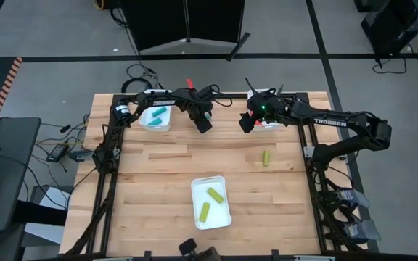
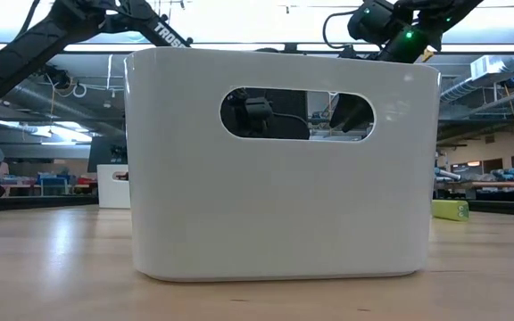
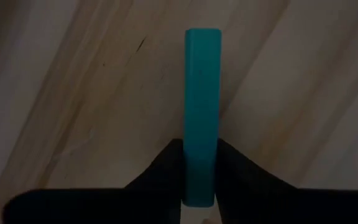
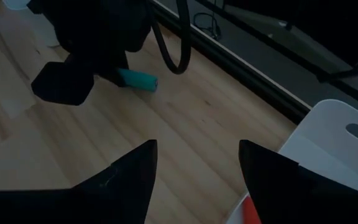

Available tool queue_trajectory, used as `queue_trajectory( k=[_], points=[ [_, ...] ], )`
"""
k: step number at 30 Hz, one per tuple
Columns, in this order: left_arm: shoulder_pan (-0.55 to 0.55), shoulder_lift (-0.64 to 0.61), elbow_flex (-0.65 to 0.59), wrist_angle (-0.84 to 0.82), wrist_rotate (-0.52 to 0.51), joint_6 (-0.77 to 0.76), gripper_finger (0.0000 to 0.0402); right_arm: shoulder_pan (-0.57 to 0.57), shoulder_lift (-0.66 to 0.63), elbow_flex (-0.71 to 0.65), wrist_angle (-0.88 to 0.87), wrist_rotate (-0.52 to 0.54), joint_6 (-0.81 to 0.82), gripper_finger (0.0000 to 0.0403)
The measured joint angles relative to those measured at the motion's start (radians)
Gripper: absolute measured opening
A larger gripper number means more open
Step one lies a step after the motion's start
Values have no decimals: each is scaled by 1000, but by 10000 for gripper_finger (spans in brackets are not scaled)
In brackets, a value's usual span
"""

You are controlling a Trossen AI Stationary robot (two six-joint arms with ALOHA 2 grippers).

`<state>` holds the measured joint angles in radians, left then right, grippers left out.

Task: Sort blocks
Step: Put the blue block into the top left white bin

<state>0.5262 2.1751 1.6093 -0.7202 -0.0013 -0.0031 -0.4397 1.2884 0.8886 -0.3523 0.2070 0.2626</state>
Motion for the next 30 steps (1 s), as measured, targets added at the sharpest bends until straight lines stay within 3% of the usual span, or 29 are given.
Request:
queue_trajectory(
  k=[7,15,25,30],
  points=[
    [-14,-61,-5,42,-9,15,64,0,0,0,0,0,0,238],
    [-27,-320,-61,48,-75,-3,64,29,0,0,0,0,-1,238],
    [54,-730,-407,-14,-261,-205,64,106,0,0,11,0,-21,238],
    [146,-833,-563,-11,-252,-286,64,141,0,0,53,0,-22,238]
  ],
)
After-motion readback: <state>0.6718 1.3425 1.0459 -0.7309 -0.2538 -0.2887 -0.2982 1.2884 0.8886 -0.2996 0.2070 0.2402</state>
